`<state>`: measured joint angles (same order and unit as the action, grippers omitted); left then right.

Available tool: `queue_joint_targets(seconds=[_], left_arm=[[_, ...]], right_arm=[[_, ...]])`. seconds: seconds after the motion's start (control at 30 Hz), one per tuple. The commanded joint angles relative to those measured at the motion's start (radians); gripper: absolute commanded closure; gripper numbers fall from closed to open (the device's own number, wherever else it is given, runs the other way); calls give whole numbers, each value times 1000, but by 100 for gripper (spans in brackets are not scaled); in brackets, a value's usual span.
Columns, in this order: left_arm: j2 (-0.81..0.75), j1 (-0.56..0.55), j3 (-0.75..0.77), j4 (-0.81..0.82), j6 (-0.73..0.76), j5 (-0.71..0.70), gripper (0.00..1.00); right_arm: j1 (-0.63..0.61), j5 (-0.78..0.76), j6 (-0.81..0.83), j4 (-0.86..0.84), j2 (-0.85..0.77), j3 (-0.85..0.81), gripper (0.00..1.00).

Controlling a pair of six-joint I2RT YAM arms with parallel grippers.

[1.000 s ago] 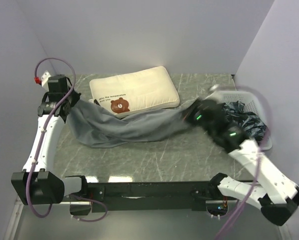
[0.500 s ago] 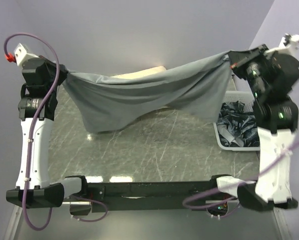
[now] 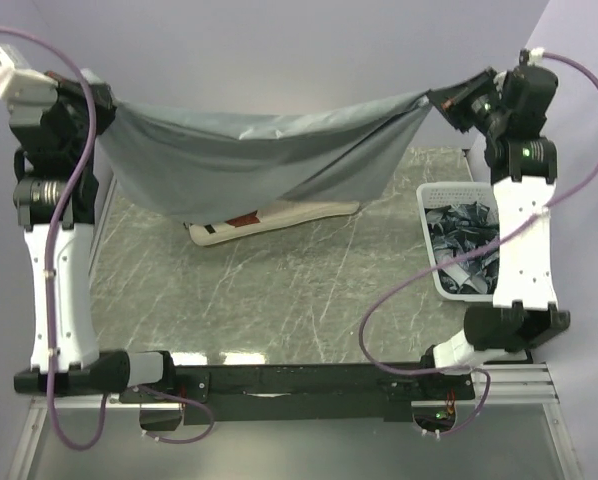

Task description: Put the pillow into the pillowcase

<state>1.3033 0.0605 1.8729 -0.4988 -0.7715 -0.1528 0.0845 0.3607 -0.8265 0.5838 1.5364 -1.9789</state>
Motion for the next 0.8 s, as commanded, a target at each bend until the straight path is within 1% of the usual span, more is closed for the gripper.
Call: queue_joint_targets(seconds=[0.0, 0.03, 0.07, 0.1, 0.13, 0.17, 0.2, 0.23, 0.27, 0.3, 0.33, 0.37, 0.4, 0.43, 0.47, 0.5, 0.53, 0.57, 0.6, 0.63, 0.67, 0.7, 0.73, 0.77], left_arm=[[-200, 5, -284, -30, -66, 50, 99], [-296, 5, -366, -27, -84, 73, 99], [-347, 7, -541, 1, -104, 100, 99], [-440, 6, -631, 11, -138, 143, 99], [-482, 7, -788, 14, -158, 172, 99], [-521, 7, -867, 29, -190, 215, 99], [-585, 4, -944, 42, -201, 287, 99], [-613, 2, -1091, 54, -215, 318, 99], [-637, -1, -1160, 65, -241, 340, 99], [-677, -8, -1222, 78, -252, 351, 99], [-691, -13, -1324, 78, -261, 346, 99], [-702, -21, -1368, 77, -288, 335, 99], [-717, -34, -1406, 81, -304, 329, 99], [-719, -39, -1460, 80, -319, 311, 99], [-717, -47, -1472, 68, -351, 286, 99], [-708, -56, -1482, 45, -363, 262, 99], [-702, -54, -1485, 30, -377, 209, 99], [-697, -97, -1485, 20, -405, 187, 99], [-693, -111, -1482, 10, -417, 170, 99], [-690, -125, -1477, 3, -432, 145, 99], [-691, -158, -1469, -7, -440, 104, 99], [-690, -172, -1447, -24, -442, 76, 99], [-685, -185, -1433, -39, -445, 35, 99], [-676, -203, -1417, -50, -443, 18, 99]], right_arm=[[11, 0, 19, -62, -281, 252, 100], [12, -46, 44, -47, -327, 396, 100], [15, -55, 53, -39, -420, 478, 100], [30, -60, 61, -39, -467, 562, 100], [37, -66, 81, -41, -513, 733, 100], [38, -74, 89, -64, -604, 826, 100], [37, -63, 98, -91, -646, 1008, 100], [37, -52, 110, -122, -683, 1088, 98], [37, -48, 116, -127, -740, 1158, 91], [37, -34, 125, -136, -762, 1280, 87], [35, -23, 128, -163, -781, 1337, 84], [35, 10, 125, -188, -817, 1389, 69], [31, 18, 122, -215, -829, 1472, 59], [14, 8, 119, -231, -840, 1495, 51], [0, -5, 119, -231, -845, 1508, 43], [-14, -44, 121, -230, -843, 1514, 40], [-56, -67, 118, -220, -843, 1508, 37], [-80, -101, 110, -216, -845, 1497, 33], [-127, -170, 92, -214, -849, 1474, 30], [-228, -224, 81, -217, -846, 1461, 26], [-276, -279, 64, -214, -839, 1422, 23], [-329, -383, 61, -211, -825, 1401, 23], [-410, -414, 59, -214, -773, 1379, 21], [-449, -428, 73, -228, -739, 1340, 21]])
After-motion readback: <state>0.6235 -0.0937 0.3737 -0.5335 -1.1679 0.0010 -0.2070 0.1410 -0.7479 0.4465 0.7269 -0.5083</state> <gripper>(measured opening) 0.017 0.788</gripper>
